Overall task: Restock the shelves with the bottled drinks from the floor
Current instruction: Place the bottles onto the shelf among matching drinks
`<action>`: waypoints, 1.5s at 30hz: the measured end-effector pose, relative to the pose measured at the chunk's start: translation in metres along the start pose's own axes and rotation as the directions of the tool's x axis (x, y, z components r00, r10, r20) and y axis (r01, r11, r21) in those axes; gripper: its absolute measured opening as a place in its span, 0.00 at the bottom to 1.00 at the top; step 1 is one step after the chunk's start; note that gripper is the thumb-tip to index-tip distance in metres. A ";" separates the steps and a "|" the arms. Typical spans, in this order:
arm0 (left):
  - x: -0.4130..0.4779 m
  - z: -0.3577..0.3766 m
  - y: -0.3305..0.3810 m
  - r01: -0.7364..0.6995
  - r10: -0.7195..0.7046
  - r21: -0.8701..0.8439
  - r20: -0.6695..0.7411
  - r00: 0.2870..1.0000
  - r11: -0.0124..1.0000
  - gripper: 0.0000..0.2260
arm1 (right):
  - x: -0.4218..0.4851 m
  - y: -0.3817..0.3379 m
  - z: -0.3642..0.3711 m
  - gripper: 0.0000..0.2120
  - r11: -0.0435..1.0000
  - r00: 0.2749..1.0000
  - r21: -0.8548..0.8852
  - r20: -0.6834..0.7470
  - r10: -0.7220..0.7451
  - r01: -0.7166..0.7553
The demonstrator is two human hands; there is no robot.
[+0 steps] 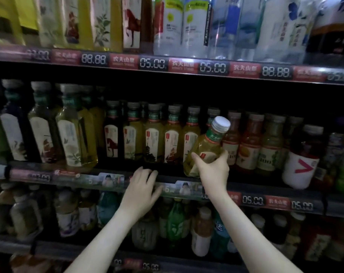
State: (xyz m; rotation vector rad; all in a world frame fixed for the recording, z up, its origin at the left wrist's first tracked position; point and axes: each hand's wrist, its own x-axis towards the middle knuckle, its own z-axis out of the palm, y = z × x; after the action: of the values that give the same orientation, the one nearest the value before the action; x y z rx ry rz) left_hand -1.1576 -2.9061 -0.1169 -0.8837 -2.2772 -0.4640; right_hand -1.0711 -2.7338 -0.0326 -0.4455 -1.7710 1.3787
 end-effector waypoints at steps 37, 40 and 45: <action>0.079 -0.055 -0.065 0.585 -0.560 -0.479 0.213 0.801 0.654 0.43 | 0.039 0.029 0.019 0.25 0.612 0.928 -0.723 0.368 -0.052 0.321; 0.069 -0.051 -0.044 0.567 -0.599 -0.429 0.072 0.797 0.703 0.44 | 0.036 0.026 0.013 0.24 0.651 0.924 -0.679 0.369 -0.098 0.340; 0.053 -0.032 0.044 0.386 -0.431 -0.239 -0.178 0.885 0.891 0.35 | 0.030 0.021 -0.029 0.18 0.707 0.921 -0.599 0.325 -0.216 0.377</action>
State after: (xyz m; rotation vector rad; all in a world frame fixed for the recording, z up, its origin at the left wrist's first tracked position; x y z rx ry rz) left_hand -1.1428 -2.8665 -0.0533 -0.3988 -2.2255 -0.9445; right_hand -1.0709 -2.6878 -0.0390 -0.3370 -2.3931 0.5553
